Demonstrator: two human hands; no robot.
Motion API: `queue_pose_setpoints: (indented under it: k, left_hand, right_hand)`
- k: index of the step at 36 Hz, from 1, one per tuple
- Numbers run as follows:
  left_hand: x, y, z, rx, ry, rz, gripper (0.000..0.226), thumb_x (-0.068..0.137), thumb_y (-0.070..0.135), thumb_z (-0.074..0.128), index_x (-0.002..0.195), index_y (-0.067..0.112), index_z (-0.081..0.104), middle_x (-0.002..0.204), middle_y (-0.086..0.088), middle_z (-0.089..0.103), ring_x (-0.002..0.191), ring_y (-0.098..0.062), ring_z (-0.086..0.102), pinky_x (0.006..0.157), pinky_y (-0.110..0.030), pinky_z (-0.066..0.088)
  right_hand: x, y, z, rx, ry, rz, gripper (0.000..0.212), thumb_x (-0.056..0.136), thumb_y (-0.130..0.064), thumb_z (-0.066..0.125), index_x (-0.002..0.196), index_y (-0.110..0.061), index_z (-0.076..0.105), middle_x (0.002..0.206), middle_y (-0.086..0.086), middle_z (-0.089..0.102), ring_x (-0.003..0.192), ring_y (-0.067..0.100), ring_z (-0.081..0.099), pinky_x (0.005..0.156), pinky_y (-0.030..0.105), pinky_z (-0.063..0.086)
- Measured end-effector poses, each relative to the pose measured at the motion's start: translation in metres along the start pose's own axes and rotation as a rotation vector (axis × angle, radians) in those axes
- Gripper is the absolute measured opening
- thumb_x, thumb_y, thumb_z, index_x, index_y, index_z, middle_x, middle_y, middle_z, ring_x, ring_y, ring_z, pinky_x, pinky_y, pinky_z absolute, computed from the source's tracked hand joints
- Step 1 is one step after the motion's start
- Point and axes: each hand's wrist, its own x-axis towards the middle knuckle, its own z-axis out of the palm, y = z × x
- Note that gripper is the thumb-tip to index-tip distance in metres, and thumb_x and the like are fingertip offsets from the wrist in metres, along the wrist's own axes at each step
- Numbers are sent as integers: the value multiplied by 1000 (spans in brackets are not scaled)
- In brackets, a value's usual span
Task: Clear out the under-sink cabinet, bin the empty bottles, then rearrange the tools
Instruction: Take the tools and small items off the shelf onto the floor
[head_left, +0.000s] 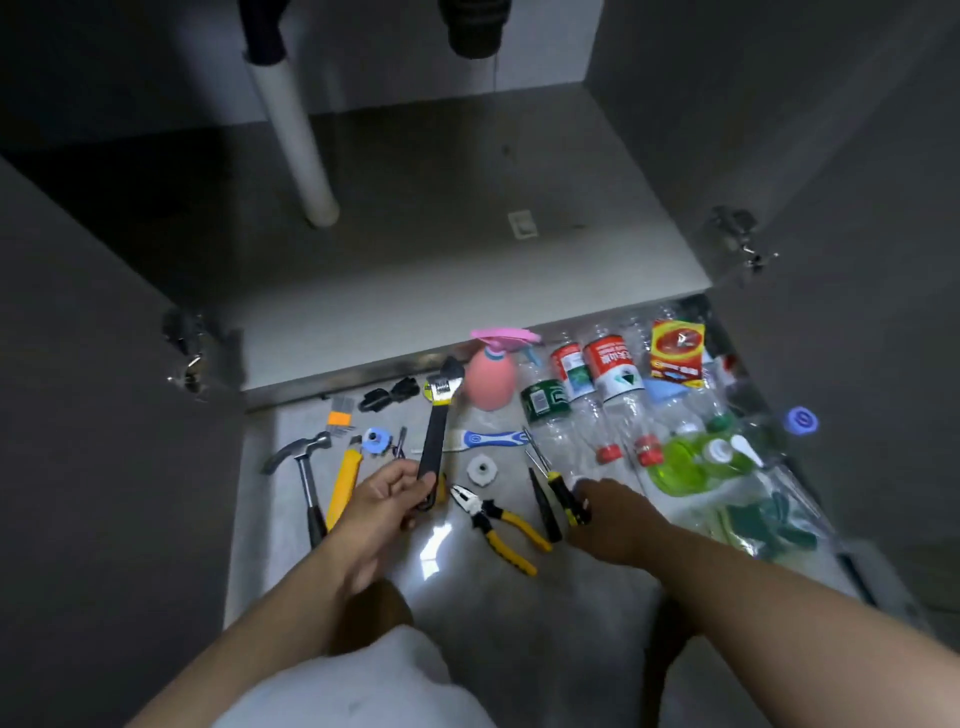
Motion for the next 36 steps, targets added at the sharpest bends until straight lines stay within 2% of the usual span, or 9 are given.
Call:
queue_pose_setpoints:
  k: [4, 8, 10, 15, 20, 24, 29, 33, 36]
  left_hand:
    - [-11, -12, 2, 117, -81, -35, 9, 99, 20, 63, 103, 14, 69, 80, 0, 66, 67, -9, 56, 54, -19, 38]
    - [-20, -26, -3, 145, -38, -67, 20, 97, 25, 64, 108, 10, 70, 92, -14, 62, 81, -23, 54, 66, -28, 43]
    - [-21, -34, -6, 122, -9, -83, 24, 97, 24, 64, 111, 6, 69, 98, -19, 61, 88, -27, 52, 78, -37, 40]
    - [-20, -51, -9, 100, 59, -145, 18, 100, 18, 60, 107, 6, 72, 97, -24, 61, 86, -27, 56, 74, -33, 48]
    - [-18, -61, -5, 78, 67, -180, 22, 101, 17, 58, 116, 5, 69, 113, -44, 53, 98, -36, 57, 102, -62, 45]
    - [-18, -66, -3, 91, 72, -175, 19, 101, 16, 59, 113, 7, 70, 111, -43, 55, 95, -43, 61, 97, -62, 48]
    - [-23, -67, -6, 55, 115, -168, 16, 101, 15, 59, 110, 9, 71, 108, -42, 56, 90, -37, 59, 84, -51, 47]
    - [-26, -67, -11, 59, 154, -171, 16, 101, 16, 60, 109, 6, 70, 101, -38, 59, 85, -32, 58, 79, -45, 45]
    - [-26, -65, -13, 92, 163, -179, 18, 100, 14, 60, 112, 4, 69, 89, -27, 60, 85, -31, 58, 80, -45, 46]
  right_hand:
    - [-7, 34, 19, -108, -26, 131, 37, 84, -39, 58, 116, -21, 57, 123, 6, 58, 115, 27, 59, 90, 33, 49]
    - [-4, 47, 29, -136, 37, 215, 39, 94, -31, 47, 130, -18, 49, 126, 10, 52, 119, 32, 58, 95, 38, 48]
    - [-1, 49, 32, -132, 64, 248, 38, 94, -25, 46, 131, -20, 48, 125, 10, 48, 118, 33, 58, 95, 40, 48]
    - [2, 53, 37, -182, 108, 315, 36, 94, -23, 48, 130, -21, 48, 126, 8, 43, 115, 32, 60, 88, 40, 48]
    - [-1, 62, 43, -177, 79, 389, 34, 94, -23, 48, 127, -18, 52, 123, 8, 42, 117, 31, 57, 90, 39, 48]
    - [-1, 59, 44, -141, 90, 404, 34, 96, -22, 48, 129, -15, 48, 124, 9, 42, 119, 33, 57, 92, 41, 48]
    - [4, 39, 42, -117, 117, 259, 32, 99, -27, 44, 127, -14, 48, 126, 11, 50, 117, 33, 59, 93, 41, 49]
    - [11, 11, 44, 42, 4, -46, 11, 92, -26, 57, 99, -19, 60, 96, -1, 62, 95, 22, 62, 76, 31, 49]
    - [16, -15, 51, 105, -39, -180, 19, 95, -32, 58, 105, -18, 62, 103, 0, 60, 95, 20, 59, 80, 32, 50]
